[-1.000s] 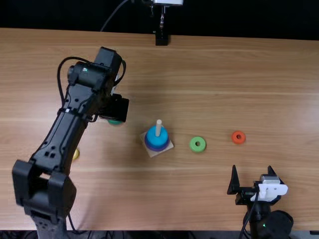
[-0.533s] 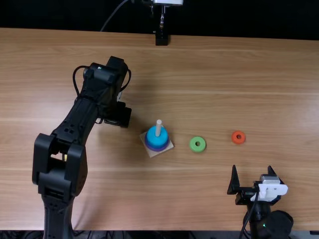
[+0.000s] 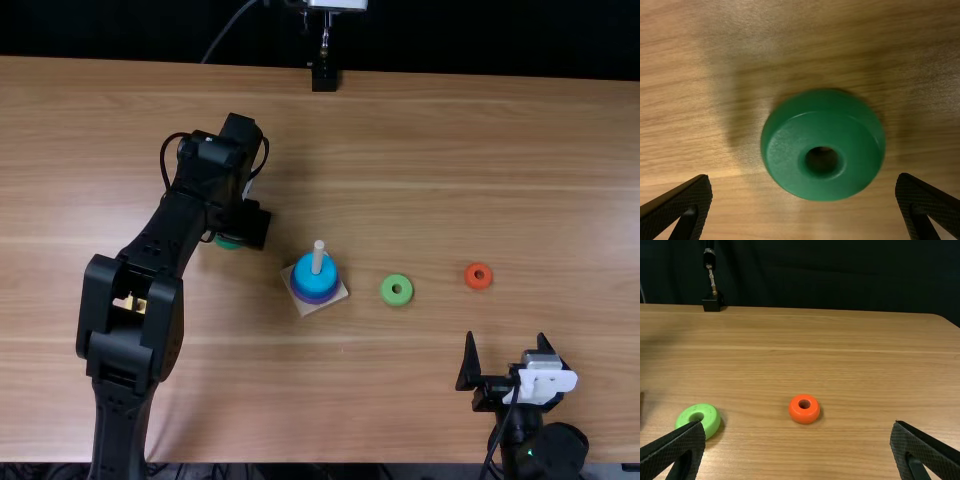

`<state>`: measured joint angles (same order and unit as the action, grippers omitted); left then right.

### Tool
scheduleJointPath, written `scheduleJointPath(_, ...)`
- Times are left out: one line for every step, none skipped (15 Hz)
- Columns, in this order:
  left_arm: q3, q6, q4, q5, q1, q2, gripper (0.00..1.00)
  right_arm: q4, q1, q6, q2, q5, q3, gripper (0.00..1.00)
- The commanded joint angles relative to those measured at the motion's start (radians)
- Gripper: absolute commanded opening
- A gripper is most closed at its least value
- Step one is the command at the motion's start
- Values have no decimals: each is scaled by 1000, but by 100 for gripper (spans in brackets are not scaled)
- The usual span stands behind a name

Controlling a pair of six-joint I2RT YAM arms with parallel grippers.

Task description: Build the Hanoi tower: stack the rings onto the peg from bottom to top in this color order: purple, dark blue, light blue, dark green, light green, yellow, orange.

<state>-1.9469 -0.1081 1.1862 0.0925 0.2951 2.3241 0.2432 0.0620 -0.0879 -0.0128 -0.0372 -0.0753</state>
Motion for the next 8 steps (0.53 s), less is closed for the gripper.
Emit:
scheduleJointPath(-43, 5, -1, -12, 12, 37, 100, 78, 12, -2, 13, -13, 60, 100)
scheduleJointPath(-58, 5, -1, -13, 12, 40, 100, 78, 12, -2, 13, -11, 60, 100)
scheduleJointPath(-60, 5, -3, -13, 12, 40, 100, 78, 12, -2, 13, -11, 60, 100)
scheduleJointPath(-61, 3, -3, -13, 12, 41, 100, 78, 12, -2, 13, -11, 60, 100)
scheduleJointPath(-61, 3, -3, -32, 12, 43, 100, 78, 12, -2, 13, -11, 60, 100)
scheduleJointPath(-61, 3, -3, -59, 10, 55, 100, 78, 12, -2, 13, -11, 60, 100)
scheduleJointPath(-61, 3, -1, -76, 10, 58, 100, 78, 12, -2, 13, -11, 60, 100)
scheduleJointPath(-61, 3, -3, -76, 10, 60, 100, 78, 12, -2, 13, -13, 60, 100)
